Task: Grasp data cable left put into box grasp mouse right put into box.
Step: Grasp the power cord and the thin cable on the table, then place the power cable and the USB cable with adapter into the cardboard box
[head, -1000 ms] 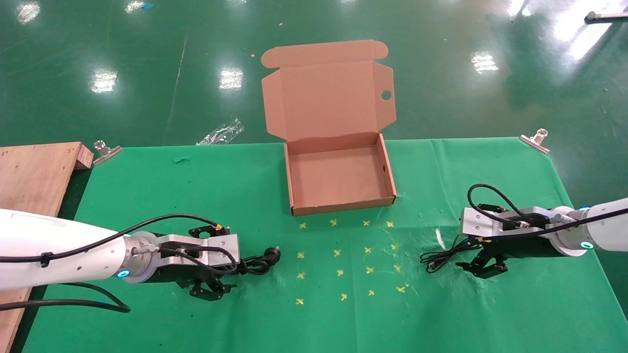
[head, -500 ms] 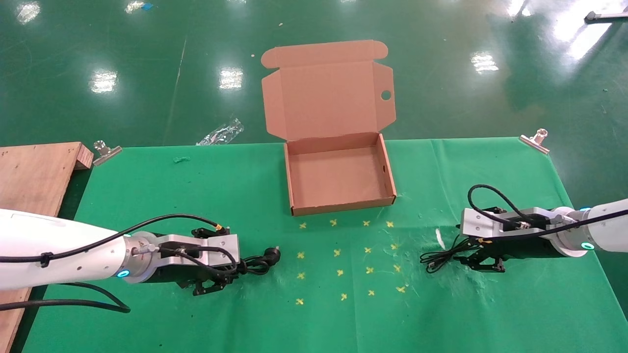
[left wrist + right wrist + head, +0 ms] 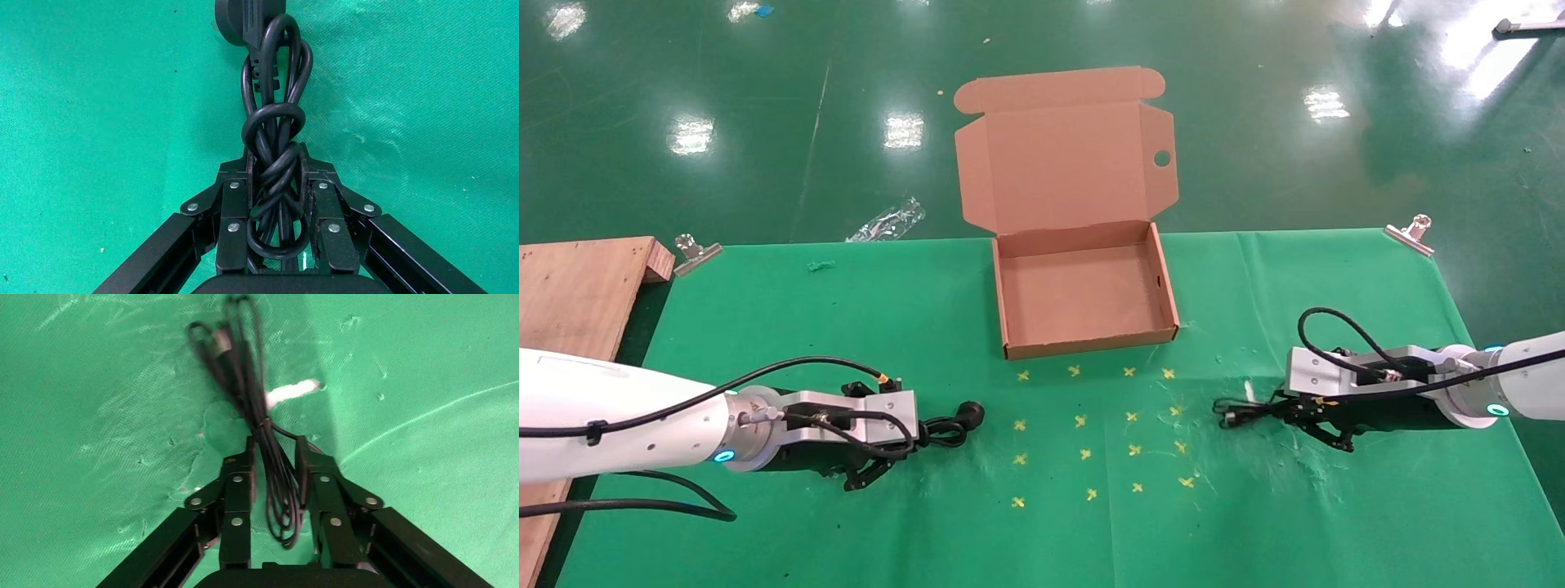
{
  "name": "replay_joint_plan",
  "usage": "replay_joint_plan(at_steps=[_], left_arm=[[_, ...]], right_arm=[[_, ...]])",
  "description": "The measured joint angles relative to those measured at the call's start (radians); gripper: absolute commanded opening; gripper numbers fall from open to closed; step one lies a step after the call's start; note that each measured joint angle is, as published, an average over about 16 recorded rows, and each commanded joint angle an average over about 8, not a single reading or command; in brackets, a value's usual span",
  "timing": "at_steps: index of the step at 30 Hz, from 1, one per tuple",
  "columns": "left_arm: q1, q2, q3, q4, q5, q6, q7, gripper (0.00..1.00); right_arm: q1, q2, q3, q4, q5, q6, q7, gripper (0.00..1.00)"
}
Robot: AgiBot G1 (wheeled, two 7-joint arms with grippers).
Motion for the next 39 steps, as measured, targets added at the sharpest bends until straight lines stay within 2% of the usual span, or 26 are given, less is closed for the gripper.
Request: replay_joint_plan(at_steps=[10, 16, 20, 26, 34, 35, 39], left_arm=[[-0.033, -0.012, -0.022, 0.000, -0.034, 0.020, -0.012, 0.00], [-0.122, -0.025, -0.061, 0.008, -0.104, 0.079, -0.038, 0.00], [-0.197, -0.003, -0.084, 0.020, -0.144, 0.104, -0.062, 0.00], [-0.268, 0.109, -0.076, 0.049, -0.112, 0.052, -0.076, 0.00], [-0.255, 0.324, 0.022, 0.137, 0.083, -0.202, -0.047, 0.00], [-0.252, 0.344, 0.040, 0.150, 0.107, -0.235, -0.044, 0.06], [-0.245, 0.402, 0.114, 0.201, 0.178, -0.348, -0.043, 0.56]], right_arm=[[0.010, 0.010, 0.009, 0.012, 0.015, -0.013, 0.005, 0.00], [0.046, 0.041, 0.030, 0.055, 0.045, -0.053, 0.030, 0.00], [0.087, 0.067, 0.047, 0.101, 0.060, -0.079, 0.057, 0.00], [0.165, 0.103, 0.070, 0.183, 0.066, -0.112, 0.113, 0.00], [0.262, 0.136, 0.084, 0.305, 0.045, -0.148, 0.192, 0.00], [0.271, 0.139, 0.085, 0.320, 0.043, -0.154, 0.202, 0.00], [0.298, 0.150, 0.086, 0.378, 0.034, -0.175, 0.239, 0.00]])
